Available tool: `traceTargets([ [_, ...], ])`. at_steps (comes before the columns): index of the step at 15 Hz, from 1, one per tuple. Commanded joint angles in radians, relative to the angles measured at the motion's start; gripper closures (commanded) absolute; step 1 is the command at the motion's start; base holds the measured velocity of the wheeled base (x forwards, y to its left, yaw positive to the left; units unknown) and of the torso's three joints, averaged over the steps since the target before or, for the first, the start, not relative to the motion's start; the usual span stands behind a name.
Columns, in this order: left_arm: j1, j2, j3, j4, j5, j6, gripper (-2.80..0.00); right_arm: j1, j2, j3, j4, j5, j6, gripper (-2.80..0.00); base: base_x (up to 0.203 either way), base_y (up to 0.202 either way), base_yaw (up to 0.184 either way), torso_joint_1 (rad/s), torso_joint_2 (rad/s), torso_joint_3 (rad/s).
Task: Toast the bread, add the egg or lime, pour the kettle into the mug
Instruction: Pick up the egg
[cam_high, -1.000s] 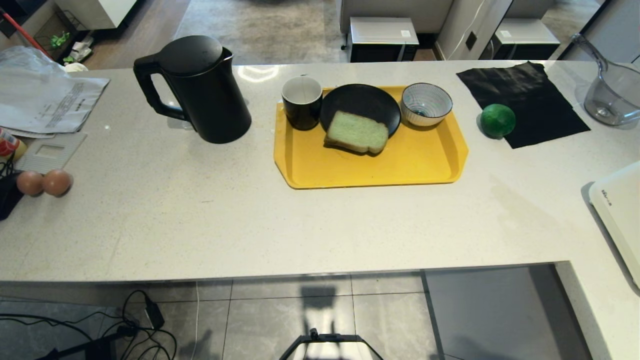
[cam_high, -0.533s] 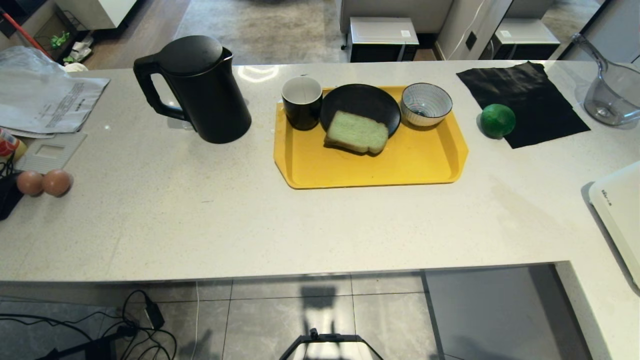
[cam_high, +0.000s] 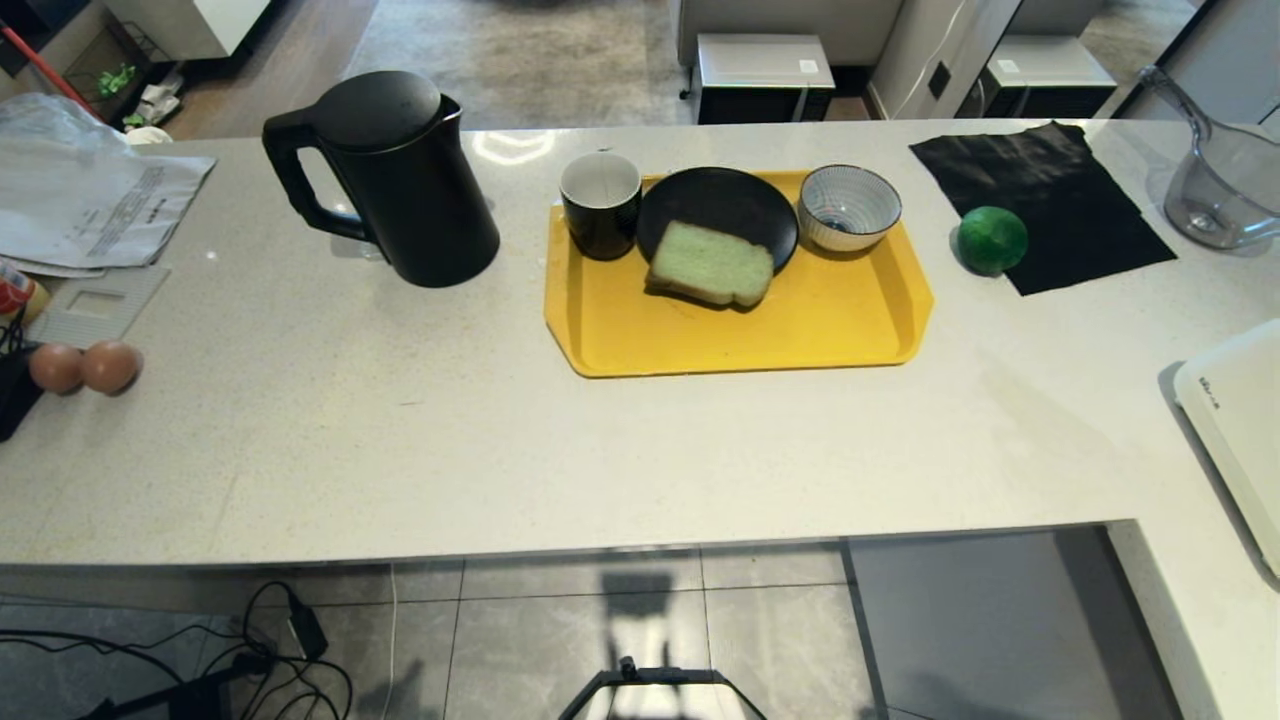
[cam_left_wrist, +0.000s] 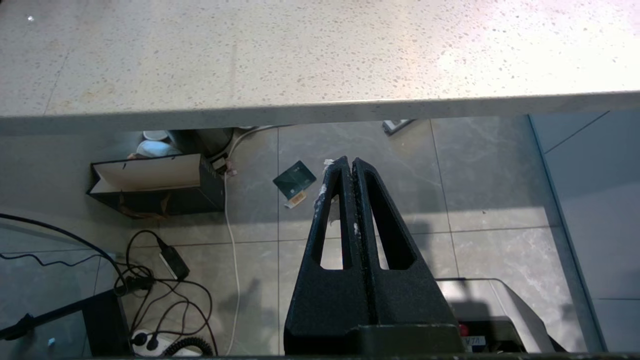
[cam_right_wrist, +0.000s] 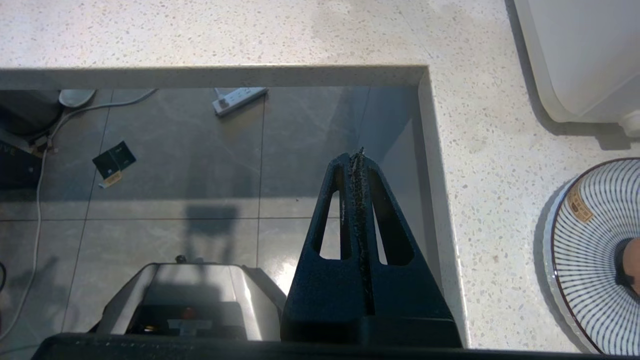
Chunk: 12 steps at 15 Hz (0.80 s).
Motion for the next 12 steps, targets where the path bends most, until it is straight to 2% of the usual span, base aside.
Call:
traceTargets([
  [1, 0.000, -0.001, 0.015, -0.001, 0.000, -0.001, 0.00, 0.000, 0.003, 0.000, 0.001, 0.000, 0.000, 0.00, 0.000, 0.000, 0.000, 0.000, 0.00, 0.000],
  [3, 0.000, -0.001, 0.015, -0.001, 0.000, -0.001, 0.00, 0.000, 0.003, 0.000, 0.000, 0.000, 0.000, 0.00, 0.007, 0.007, -0.103, 0.002, 0.00, 0.004],
  [12, 0.000, -0.001, 0.015, -0.001, 0.000, -0.001, 0.00, 0.000, 0.003, 0.000, 0.000, 0.000, 0.000, 0.00, 0.002, 0.009, -0.175, 0.003, 0.00, 0.004],
])
